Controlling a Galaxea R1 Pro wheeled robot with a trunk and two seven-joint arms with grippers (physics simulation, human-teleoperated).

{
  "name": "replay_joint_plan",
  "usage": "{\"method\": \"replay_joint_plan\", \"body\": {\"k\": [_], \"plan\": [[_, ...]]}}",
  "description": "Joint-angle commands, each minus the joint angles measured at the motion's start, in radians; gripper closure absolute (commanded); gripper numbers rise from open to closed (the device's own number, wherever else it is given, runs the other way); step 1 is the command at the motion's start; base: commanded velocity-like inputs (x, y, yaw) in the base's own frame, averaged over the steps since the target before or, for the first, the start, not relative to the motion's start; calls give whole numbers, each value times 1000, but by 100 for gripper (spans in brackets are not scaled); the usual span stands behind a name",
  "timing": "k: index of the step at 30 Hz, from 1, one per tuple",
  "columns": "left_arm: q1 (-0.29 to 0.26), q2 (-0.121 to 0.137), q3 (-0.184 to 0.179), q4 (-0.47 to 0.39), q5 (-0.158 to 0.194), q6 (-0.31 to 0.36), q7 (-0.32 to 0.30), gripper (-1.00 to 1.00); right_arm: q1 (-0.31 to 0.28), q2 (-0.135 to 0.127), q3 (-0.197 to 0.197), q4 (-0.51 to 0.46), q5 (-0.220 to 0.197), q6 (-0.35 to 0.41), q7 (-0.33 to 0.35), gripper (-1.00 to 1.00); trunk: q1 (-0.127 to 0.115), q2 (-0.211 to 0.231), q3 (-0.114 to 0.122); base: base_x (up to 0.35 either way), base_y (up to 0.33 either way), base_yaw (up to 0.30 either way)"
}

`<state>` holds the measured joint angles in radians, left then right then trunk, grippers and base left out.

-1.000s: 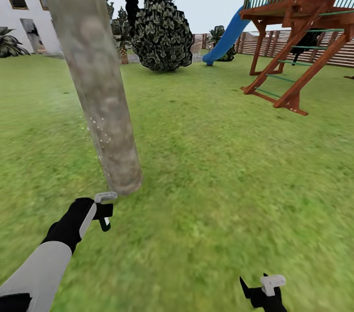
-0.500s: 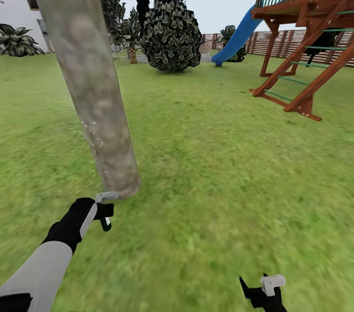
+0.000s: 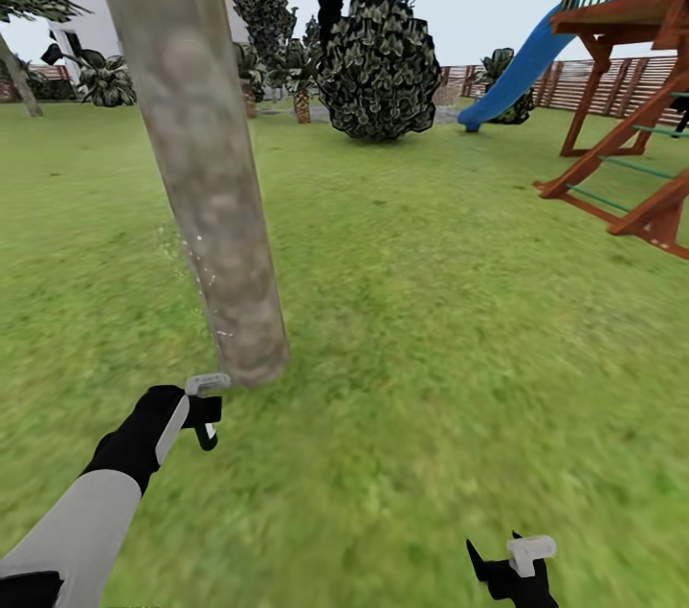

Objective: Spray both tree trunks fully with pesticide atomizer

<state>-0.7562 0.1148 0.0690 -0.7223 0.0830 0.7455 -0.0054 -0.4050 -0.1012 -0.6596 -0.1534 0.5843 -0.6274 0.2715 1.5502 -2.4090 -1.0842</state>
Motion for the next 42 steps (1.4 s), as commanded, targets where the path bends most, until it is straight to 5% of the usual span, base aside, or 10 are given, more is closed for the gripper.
{"method": "replay_joint_plan", "body": {"k": [1, 20, 42], "plan": [[0, 0, 0, 0, 1, 0, 0, 100, 0, 0, 0, 0, 0, 0, 0, -100, 0, 0, 0, 144, -258, 278], [0, -1, 0, 1, 1, 0, -1, 100, 0, 0, 0, 0, 0, 0, 0, -100, 0, 0, 0, 46, -268, 79], [0, -5, 0, 1, 1, 0, -1, 100, 0, 0, 0, 0, 0, 0, 0, -100, 0, 0, 0, 73, -273, 274]]}}
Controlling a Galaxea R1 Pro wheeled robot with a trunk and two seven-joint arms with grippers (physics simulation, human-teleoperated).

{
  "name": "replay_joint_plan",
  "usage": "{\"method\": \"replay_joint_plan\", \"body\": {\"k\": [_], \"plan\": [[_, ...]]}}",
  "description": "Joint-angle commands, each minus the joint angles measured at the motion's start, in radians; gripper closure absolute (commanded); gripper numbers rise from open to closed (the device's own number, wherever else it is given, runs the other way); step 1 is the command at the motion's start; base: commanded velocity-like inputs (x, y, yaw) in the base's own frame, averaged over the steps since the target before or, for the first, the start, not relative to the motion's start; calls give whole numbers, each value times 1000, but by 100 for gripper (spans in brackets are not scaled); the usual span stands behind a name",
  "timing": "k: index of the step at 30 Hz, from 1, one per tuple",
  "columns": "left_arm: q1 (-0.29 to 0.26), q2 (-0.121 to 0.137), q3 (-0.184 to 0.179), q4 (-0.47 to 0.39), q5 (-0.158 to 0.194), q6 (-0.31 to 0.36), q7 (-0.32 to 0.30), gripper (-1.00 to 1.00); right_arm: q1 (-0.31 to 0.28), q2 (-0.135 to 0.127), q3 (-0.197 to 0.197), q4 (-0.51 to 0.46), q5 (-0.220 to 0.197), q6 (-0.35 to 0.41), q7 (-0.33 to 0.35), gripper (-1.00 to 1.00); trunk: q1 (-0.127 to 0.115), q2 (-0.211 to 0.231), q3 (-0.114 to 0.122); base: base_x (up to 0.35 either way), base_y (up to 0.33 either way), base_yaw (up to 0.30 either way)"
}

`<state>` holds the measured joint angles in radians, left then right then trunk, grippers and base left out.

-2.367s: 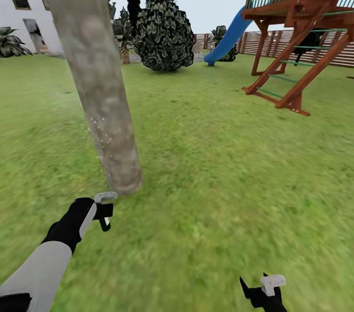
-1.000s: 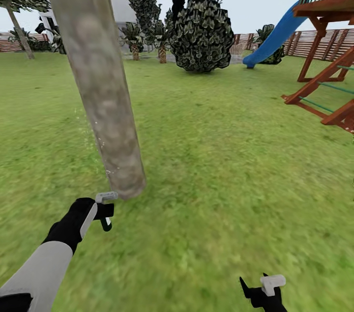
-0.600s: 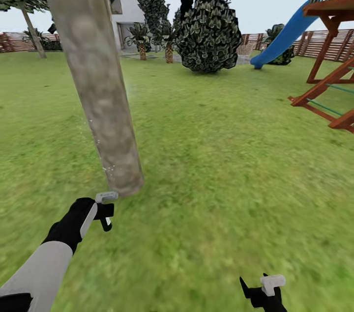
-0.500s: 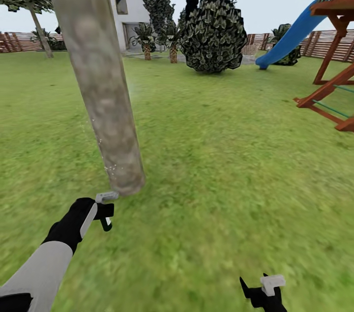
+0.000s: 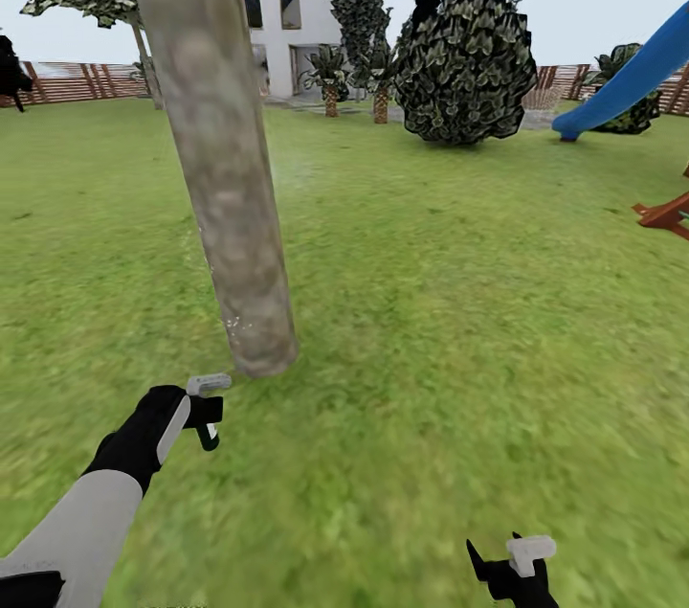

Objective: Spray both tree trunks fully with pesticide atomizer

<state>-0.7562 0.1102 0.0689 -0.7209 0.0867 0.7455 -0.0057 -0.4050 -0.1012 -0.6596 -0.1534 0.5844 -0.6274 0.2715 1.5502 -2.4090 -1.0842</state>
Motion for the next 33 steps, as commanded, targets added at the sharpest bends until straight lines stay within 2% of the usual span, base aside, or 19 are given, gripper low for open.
{"method": "replay_joint_plan", "body": {"k": [1, 18, 23, 28, 32, 33], "plan": [[0, -2, 0, 0, -2, 0, 0, 100, 0, 0, 0, 0, 0, 0, 0, -100, 0, 0, 0, 95, -273, 279], [0, -13, 0, 0, -2, -1, 1, 100, 0, 0, 0, 0, 0, 0, 0, -100, 0, 0, 0, 36, -273, 274], [0, -14, 1, 12, -3, -2, 0, 100, 0, 0, -1, 0, -1, 0, 0, -100, 0, 0, 0, 0, -253, 42], [-1, -14, -6, 20, -15, -2, 1, 100, 0, 0, 0, 0, -1, 0, 3, -100, 0, 0, 0, 0, -36, 1], [-22, -19, -9, 13, -9, 8, -4, 100, 0, 0, 0, 1, -1, 1, 1, -100, 0, 0, 0, 0, -1, 0], [-45, -28, -9, 7, -7, 15, -6, 100, 0, 0, 0, 1, -1, 1, 0, -100, 0, 0, 0, 0, 0, 0]]}}
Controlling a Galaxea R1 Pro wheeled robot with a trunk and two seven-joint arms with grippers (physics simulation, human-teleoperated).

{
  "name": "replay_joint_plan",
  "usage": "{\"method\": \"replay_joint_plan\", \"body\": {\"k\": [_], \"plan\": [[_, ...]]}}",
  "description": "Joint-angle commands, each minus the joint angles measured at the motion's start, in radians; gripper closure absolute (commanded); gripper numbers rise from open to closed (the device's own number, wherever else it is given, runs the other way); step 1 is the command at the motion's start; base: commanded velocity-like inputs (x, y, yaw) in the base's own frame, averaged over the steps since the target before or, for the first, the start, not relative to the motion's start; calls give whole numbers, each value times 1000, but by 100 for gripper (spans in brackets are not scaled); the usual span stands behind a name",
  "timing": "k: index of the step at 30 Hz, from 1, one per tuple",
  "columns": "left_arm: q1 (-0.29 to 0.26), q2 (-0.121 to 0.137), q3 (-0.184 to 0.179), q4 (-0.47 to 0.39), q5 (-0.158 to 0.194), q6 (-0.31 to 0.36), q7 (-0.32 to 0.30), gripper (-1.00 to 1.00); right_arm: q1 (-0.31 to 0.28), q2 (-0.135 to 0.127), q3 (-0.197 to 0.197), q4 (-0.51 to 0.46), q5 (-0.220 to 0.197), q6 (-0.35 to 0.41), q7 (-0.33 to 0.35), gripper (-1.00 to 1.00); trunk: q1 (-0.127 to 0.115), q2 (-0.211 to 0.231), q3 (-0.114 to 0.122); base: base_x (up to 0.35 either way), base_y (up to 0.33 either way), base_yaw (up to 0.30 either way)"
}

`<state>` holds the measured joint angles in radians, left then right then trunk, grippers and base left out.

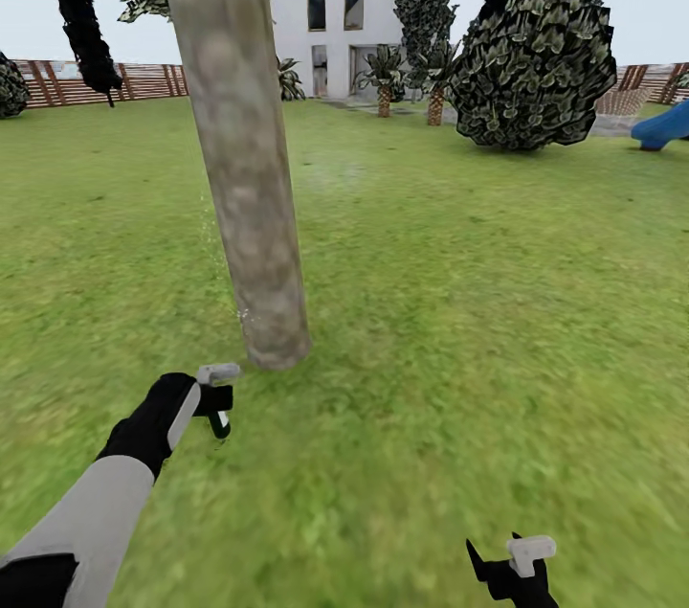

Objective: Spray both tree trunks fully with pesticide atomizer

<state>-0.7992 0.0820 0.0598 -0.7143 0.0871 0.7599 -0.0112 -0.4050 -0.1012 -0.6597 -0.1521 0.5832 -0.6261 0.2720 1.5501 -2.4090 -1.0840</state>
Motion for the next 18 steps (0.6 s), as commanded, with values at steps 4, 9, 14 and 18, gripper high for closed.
{"method": "replay_joint_plan", "body": {"k": [4, 9, 14, 18], "plan": [[-138, -35, 0, 5, -5, 154, -7, 100, 0, 0, 0, 2, 1, 0, 0, -100, 0, 0, 0, 0, 0, 0], [-223, -57, 0, 2, -6, 238, -9, 100, 0, 0, 0, 11, 1, 0, 1, -100, 0, 0, 0, 0, 0, 0], [-213, -11, -2, -7, -13, 243, -9, 100, 0, 0, 0, 11, 1, -1, 0, -100, 0, 0, 0, 0, 0, 88], [-211, -18, 0, -8, -9, 243, -9, 100, 0, 0, 0, 11, 1, -1, 0, -100, 0, 0, 0, 201, 0, 170]]}}
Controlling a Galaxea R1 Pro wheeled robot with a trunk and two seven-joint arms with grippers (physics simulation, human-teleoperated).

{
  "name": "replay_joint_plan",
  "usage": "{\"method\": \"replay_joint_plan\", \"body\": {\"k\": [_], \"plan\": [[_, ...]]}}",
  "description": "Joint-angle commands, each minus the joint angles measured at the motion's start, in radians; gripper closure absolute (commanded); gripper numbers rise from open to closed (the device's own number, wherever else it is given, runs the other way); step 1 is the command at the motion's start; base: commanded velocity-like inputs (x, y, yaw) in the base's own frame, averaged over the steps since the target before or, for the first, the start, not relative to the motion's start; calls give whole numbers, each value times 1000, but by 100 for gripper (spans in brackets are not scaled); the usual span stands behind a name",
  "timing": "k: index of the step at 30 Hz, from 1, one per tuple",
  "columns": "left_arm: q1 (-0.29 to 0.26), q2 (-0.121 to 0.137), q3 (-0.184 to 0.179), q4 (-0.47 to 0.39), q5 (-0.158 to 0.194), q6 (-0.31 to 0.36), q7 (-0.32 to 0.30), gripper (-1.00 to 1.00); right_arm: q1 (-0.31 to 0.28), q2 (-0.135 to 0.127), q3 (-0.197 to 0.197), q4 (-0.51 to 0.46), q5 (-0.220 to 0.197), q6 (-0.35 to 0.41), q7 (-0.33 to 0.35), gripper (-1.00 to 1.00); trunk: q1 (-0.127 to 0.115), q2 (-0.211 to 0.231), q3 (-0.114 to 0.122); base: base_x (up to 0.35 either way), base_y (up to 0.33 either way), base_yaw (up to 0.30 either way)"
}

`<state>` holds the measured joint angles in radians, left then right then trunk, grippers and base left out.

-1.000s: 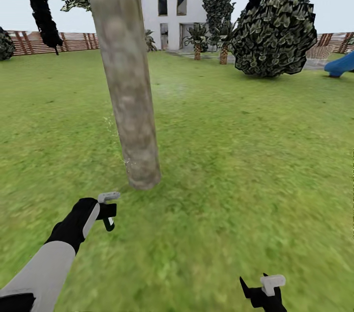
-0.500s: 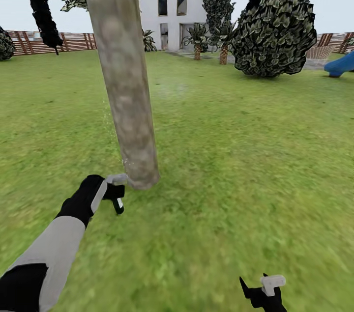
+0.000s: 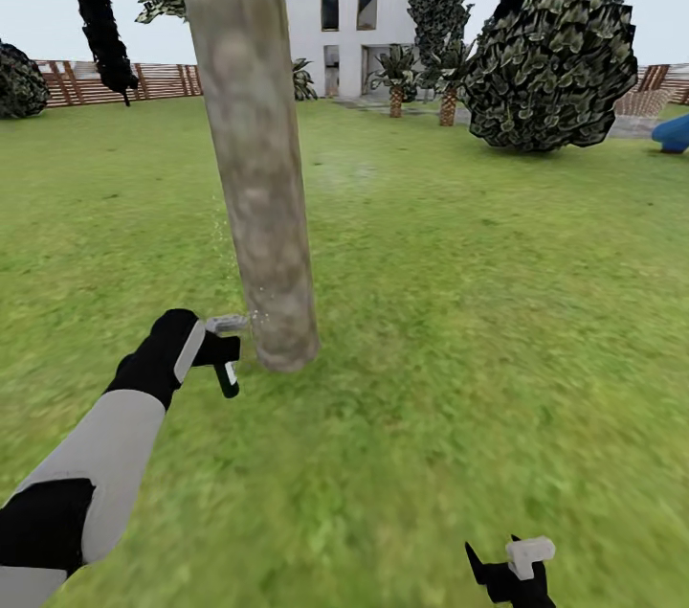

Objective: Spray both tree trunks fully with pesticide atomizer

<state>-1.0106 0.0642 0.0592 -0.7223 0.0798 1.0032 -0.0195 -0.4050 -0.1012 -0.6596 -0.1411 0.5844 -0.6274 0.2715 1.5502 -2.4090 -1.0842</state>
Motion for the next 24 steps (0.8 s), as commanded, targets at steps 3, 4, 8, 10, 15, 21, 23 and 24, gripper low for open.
{"method": "replay_joint_plan", "body": {"k": [3, 4, 8, 10, 15, 21, 23, 24], "plan": [[-6, -7, 1, 0, 1, 1, 0, 100, 0, 0, 0, 0, 0, 0, 0, -100, 0, 0, 0, 309, 0, 12], [-6, -16, 1, 0, 0, 1, 0, 100, 0, 0, 0, 0, 0, 0, 0, -100, 0, 0, 0, 120, 0, 1], [-12, -49, -13, -1, -5, 2, 0, 100, 0, 0, 0, 0, 0, 0, 0, -100, 0, 0, 0, 23, 0, 0], [-14, -39, -16, 0, -1, 2, 0, 100, 0, 0, 0, 0, 0, 0, 0, -100, 0, 0, 0, 1, 0, 0], [-31, 25, -9, 0, 3, 3, -2, 100, 0, 0, 0, 0, 0, 0, 0, -100, 0, 0, 0, 0, 0, 0], [-68, -36, -16, -16, 2, 12, -2, 100, 0, 0, 0, 0, 0, 0, 0, -100, 0, 0, 0, 0, 0, 0], [-67, 1, -10, -17, 2, 13, -1, 100, 0, 0, 0, 0, 0, 0, 0, -100, 0, 0, 0, 0, 0, 0], [-63, 27, -11, -17, 2, 13, -1, 100, 0, 0, 0, 0, 0, 0, 0, -100, 0, 0, 0, 0, 0, 0]]}}
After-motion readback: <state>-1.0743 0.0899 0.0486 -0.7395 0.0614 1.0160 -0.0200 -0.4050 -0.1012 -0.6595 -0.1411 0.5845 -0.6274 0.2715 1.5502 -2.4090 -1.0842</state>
